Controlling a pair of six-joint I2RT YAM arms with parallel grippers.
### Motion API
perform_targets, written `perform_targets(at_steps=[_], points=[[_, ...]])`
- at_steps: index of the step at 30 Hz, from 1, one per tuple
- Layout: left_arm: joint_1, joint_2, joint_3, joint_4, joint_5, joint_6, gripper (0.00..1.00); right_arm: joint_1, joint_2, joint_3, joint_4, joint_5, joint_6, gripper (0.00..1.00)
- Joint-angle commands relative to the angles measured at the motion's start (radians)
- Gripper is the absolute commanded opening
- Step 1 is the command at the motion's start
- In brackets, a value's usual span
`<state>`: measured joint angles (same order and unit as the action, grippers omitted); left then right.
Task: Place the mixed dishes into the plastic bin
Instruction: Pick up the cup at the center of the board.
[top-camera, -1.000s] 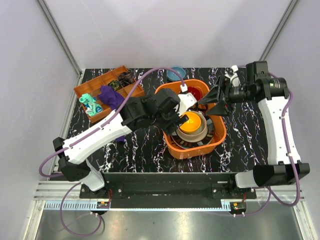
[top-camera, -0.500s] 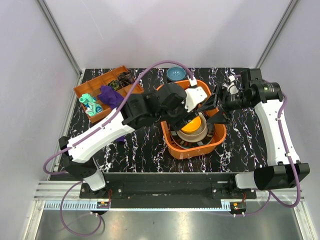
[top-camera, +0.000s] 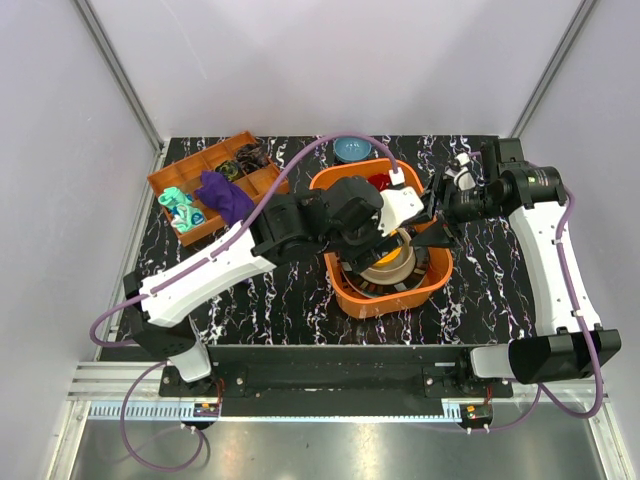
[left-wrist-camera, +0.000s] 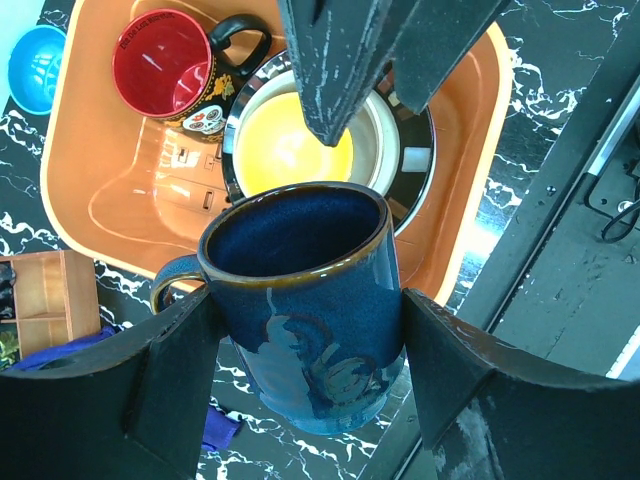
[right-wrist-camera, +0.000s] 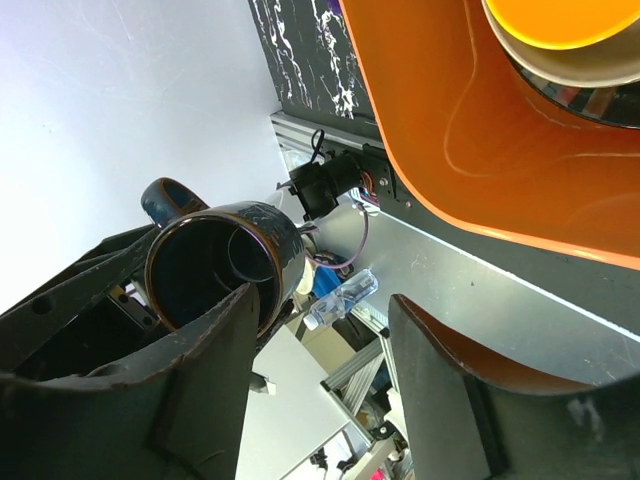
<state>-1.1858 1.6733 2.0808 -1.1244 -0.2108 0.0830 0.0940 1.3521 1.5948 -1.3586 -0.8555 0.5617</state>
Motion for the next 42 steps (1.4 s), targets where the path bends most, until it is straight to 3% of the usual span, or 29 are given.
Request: perform_targets(at_steps=[1,10,19,29,38,42], points=[[-0.009,-0.004,0.05,0.067,-0.025,0.023,0.0,0.016,-0.024,0.005,-0.102,-0.019,0.017,0.62],[-0.028,0.012,0.068,0.081,-0.021,0.023,0.0,0.044,-0.024,0.005,-0.073,-0.022,0.052,0.62],[-0.032,0.022,0.084,0.09,-0.022,0.032,0.0,0.064,-0.022,-0.015,-0.04,-0.034,0.073,0.49],[-0.037,0.031,0.097,0.094,-0.013,0.027,0.0,0.084,-0.008,-0.018,-0.004,-0.05,0.099,0.44],[-0.041,0.034,0.094,0.097,-0.019,0.026,0.0,0.095,0.002,-0.018,0.016,-0.06,0.11,0.33],[-0.041,0.034,0.094,0.098,-0.022,0.027,0.0,0.099,0.004,-0.019,0.021,-0.063,0.11,0.23]])
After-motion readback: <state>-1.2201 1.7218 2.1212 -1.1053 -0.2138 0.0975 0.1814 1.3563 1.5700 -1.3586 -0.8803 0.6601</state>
